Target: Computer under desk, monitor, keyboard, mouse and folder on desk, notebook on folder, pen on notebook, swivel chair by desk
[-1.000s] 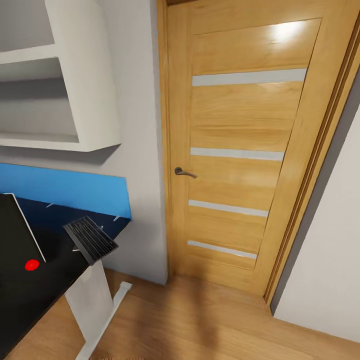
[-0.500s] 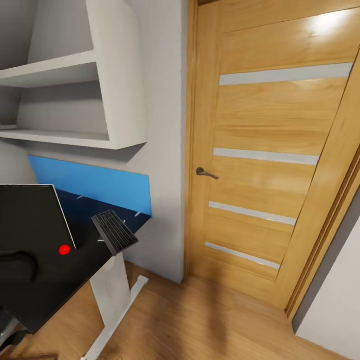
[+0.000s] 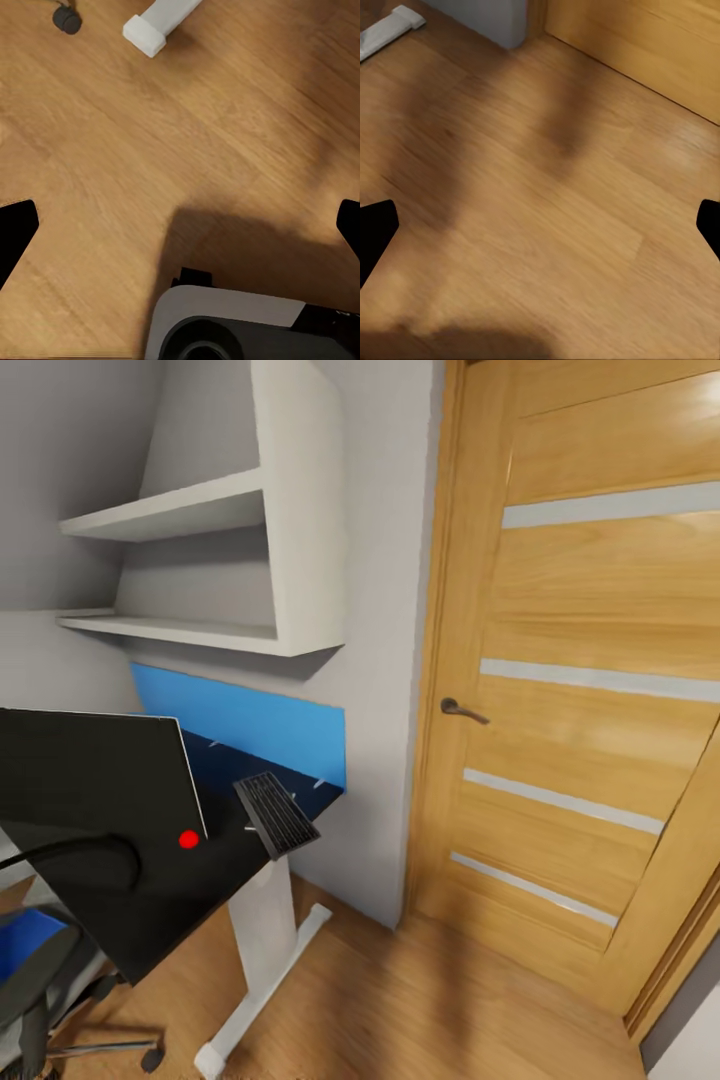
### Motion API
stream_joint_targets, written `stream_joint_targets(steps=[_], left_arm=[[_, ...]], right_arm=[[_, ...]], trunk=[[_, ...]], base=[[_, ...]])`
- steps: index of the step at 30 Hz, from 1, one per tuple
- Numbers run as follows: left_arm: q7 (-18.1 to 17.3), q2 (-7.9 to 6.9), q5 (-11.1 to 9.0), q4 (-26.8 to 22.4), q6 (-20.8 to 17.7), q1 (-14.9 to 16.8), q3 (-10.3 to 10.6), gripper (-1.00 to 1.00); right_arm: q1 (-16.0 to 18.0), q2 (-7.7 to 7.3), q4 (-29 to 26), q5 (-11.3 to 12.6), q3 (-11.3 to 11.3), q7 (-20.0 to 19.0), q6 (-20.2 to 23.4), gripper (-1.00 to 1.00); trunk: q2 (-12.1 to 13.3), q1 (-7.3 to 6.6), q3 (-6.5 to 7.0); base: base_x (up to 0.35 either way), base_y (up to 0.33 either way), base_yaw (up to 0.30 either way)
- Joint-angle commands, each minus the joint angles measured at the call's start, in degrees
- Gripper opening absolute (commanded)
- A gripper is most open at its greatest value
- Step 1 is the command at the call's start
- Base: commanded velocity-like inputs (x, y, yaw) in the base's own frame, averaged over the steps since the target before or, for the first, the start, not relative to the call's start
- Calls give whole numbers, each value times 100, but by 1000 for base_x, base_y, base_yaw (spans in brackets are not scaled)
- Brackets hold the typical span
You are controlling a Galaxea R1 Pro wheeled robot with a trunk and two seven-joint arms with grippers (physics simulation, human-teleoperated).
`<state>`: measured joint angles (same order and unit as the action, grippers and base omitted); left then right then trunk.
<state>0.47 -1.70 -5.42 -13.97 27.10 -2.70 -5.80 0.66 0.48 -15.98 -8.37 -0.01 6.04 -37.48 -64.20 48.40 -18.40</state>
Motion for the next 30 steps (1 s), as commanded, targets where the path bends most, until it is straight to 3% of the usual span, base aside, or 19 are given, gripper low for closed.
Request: stream_joint_targets(steps=[1,18,30], left_arm=[[-3,0,-56,-9,5,-3,18,100],[-3,3,-49,-9,5,-3,18,100],[-3,3,-47,-9,5,-3,18,100]], right_arm=[[4,2,5,-61,1,56,-8,100],[4,1,1,-56,3,53,-301,100],[4,-28,13,-85,26,33,-302,100]], trunk=[[-3,0,-5],[-3,0,-5],[-3,0,-5]], base=[[0,0,291],[0,0,287],[0,0,46]])
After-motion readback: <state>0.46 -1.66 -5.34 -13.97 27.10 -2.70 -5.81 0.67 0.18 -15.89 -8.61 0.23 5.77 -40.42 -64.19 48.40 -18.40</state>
